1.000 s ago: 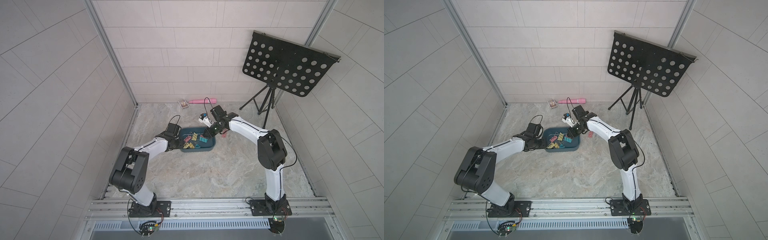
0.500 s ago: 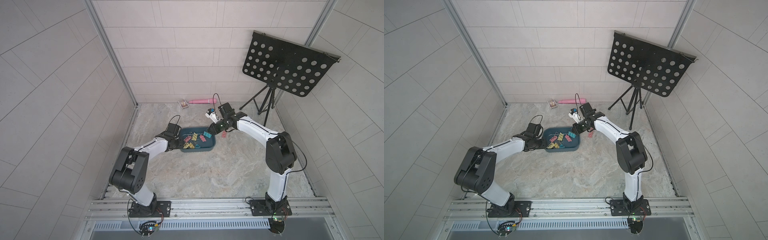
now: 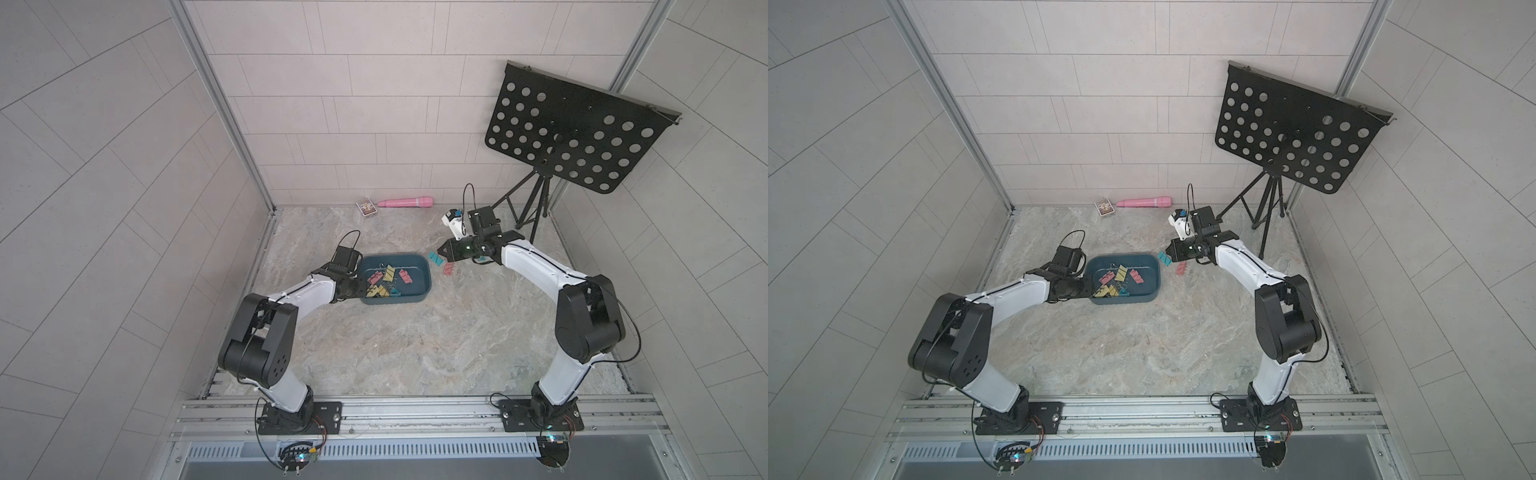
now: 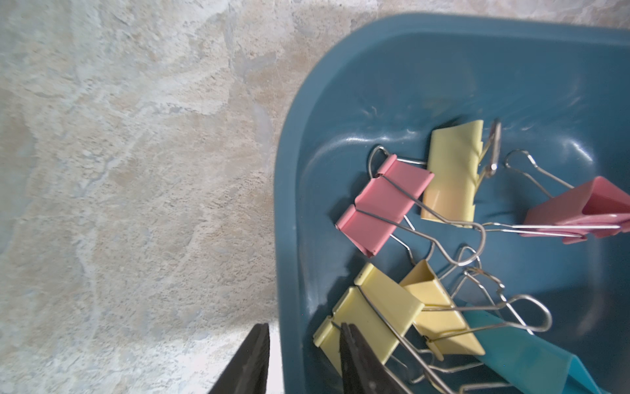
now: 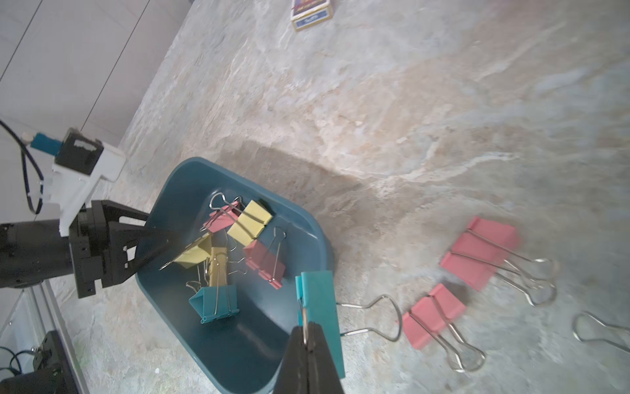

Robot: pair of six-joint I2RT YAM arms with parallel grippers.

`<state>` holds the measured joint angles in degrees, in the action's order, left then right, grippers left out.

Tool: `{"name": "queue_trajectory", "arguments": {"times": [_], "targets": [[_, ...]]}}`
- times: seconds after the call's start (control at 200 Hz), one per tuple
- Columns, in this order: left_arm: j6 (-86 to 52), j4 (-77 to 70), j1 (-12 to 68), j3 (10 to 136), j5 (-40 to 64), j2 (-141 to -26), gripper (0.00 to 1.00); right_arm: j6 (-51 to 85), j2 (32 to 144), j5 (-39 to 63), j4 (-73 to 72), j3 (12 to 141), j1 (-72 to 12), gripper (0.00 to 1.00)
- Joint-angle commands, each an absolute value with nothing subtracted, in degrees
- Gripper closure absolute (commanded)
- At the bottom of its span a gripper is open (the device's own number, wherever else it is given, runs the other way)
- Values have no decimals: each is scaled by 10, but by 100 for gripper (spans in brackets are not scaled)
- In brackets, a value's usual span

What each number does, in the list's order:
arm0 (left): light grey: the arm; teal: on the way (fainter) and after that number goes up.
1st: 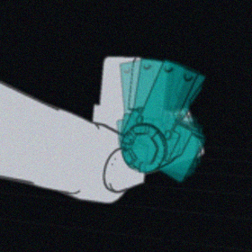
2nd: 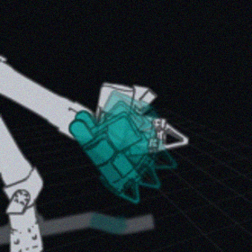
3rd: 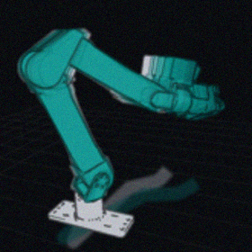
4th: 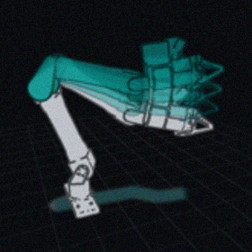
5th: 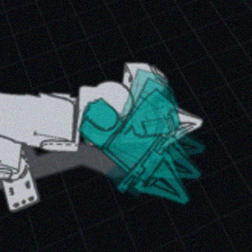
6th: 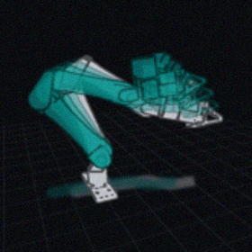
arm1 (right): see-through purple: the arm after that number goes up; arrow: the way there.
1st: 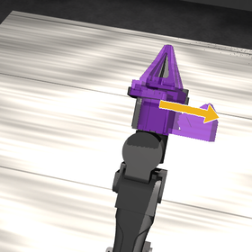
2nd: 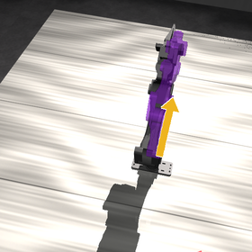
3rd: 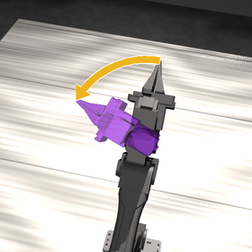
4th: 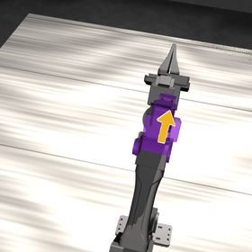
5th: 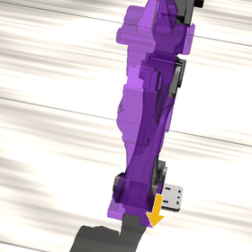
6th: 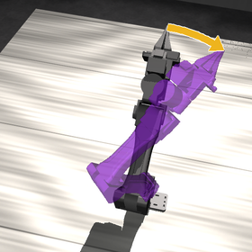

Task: Take out the binder clips from the storage box
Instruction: Place the binder clip at the center of the board.

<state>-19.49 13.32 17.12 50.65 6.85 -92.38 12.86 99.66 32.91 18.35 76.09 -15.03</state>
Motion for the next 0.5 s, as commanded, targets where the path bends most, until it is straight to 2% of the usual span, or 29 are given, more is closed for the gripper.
{"name": "queue_trajectory", "arguments": {"times": [0.0, 0.495], "targets": [[-192, 138, 167, 504, 65, -921, 58, 166, 970, 322, 147, 735, -127, 100], [-194, 135, 167, 498, 67, -918, 58, 220, 940, 300, 90, 634, -42, 100]]}}
